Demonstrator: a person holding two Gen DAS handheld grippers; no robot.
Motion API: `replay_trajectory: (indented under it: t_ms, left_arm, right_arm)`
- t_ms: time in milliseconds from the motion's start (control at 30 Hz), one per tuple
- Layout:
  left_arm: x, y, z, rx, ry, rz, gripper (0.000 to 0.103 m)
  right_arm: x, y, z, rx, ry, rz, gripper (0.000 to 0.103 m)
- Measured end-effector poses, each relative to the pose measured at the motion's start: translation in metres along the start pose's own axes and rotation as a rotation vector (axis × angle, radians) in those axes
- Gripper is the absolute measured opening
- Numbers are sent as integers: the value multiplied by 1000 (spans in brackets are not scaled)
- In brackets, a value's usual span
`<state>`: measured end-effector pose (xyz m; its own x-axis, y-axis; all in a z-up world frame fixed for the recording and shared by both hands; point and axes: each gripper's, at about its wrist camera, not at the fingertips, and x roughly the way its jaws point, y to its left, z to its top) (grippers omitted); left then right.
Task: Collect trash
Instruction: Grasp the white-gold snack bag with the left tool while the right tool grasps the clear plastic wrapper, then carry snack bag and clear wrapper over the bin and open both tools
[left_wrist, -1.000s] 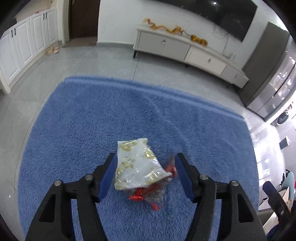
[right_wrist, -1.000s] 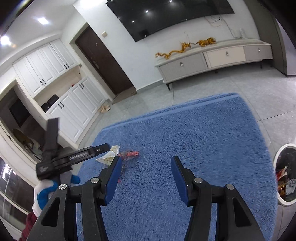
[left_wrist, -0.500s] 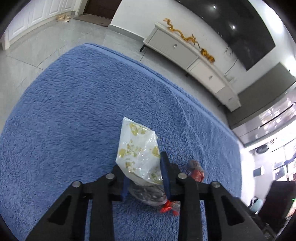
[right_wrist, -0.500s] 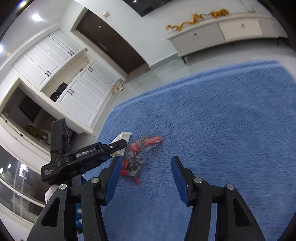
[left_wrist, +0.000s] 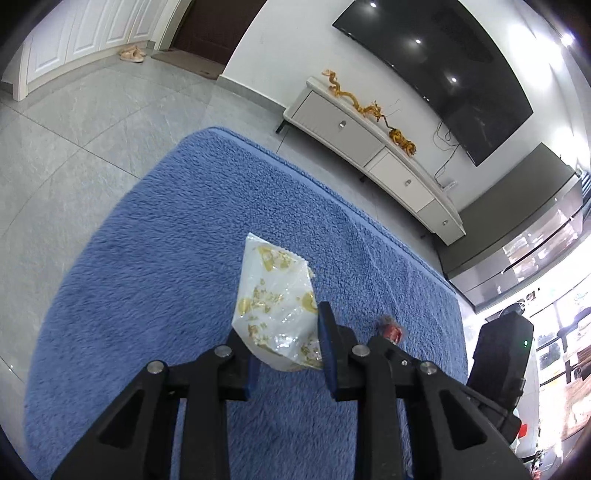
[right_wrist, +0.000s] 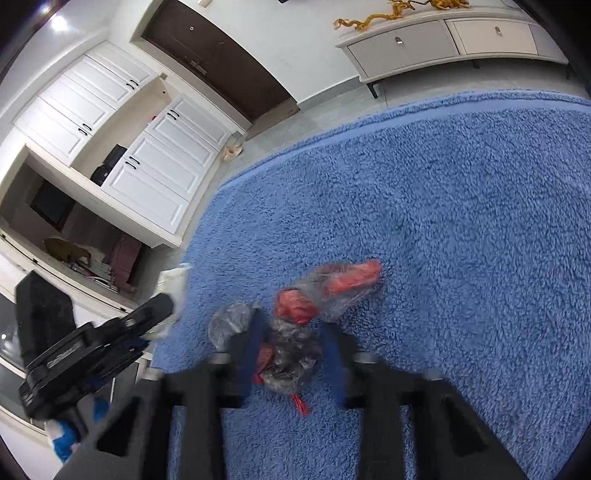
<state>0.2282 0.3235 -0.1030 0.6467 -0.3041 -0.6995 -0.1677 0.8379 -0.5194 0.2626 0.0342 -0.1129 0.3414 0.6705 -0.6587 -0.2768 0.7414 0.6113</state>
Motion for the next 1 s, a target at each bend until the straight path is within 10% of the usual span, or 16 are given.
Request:
replay_trajectory:
  t_ms: [333, 1000]
  left_arm:
    - [-42, -36, -26, 88, -40, -26, 25]
    - [-136, -258, -164, 575, -299, -1, 24]
  right_arm:
    - [-76, 6, -23, -35, -113, 24, 13]
    - [-289, -1, -121, -83, -473, -167, 13]
